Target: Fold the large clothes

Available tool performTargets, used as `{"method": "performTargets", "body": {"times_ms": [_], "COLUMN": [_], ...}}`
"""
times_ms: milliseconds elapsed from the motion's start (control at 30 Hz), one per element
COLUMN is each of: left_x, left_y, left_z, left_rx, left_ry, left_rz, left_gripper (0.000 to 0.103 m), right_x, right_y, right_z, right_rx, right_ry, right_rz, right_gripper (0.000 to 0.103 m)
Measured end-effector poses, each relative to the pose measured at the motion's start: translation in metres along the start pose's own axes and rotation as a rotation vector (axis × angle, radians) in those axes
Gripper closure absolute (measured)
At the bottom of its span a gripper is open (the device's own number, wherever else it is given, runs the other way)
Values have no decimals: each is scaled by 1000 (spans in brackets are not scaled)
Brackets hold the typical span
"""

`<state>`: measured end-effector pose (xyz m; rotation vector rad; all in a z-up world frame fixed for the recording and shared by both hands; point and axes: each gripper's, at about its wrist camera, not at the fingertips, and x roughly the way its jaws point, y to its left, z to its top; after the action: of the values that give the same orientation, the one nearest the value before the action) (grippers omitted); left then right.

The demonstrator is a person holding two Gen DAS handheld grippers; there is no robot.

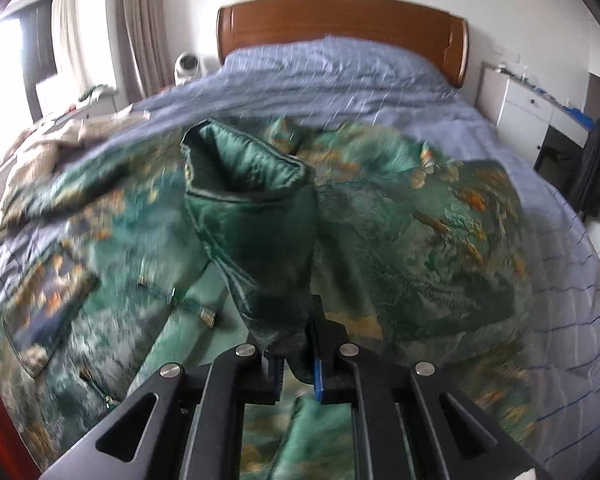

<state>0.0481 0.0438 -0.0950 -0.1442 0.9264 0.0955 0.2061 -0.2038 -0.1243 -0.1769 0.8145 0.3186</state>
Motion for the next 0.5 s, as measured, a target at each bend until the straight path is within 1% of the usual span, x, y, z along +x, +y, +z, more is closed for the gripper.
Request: {"method": "performTargets", "body": {"times_ms": [33, 67, 100, 133, 167, 200, 233, 300, 367, 500], "left_x": [2, 3, 6, 7, 10, 12, 15, 24, 38, 81], "left_y": [-1, -2, -5, -7, -10, -14, -17, -28, -44, -92], "left_z": [1, 2, 5, 8, 12, 18, 23, 37, 52, 85], "left_rx": [1, 2, 5, 6, 8, 9, 10, 11, 19, 38], "left_ry": [5, 9, 15, 18, 23, 29, 35, 58, 102, 182], "left_rz": [-5, -13, -28, -43, -70, -107, -145, -264, -379, -526], "left_gripper": [0, 0, 0, 0, 0, 0, 0, 0, 0, 1], "right_x": [1, 2, 3, 3, 2, 0, -7, -21, -37, -67], "right_y": [2, 5, 7, 8, 9, 11, 12, 13, 10, 0], "right_z": [-4, -8, -11, -13, -16, -17, -20, -26, -34, -55], "right_rx": [-4, -8, -11, -10, -2, 3, 8, 21, 65, 156], "right_ry": [9, 14, 20, 27, 38, 42, 39, 23, 8, -6], "right_rz": [3, -2, 1, 22, 68, 94, 110, 119, 149, 184], "right_gripper": [89, 86, 73, 63, 46, 41, 41, 41, 41, 41]}}
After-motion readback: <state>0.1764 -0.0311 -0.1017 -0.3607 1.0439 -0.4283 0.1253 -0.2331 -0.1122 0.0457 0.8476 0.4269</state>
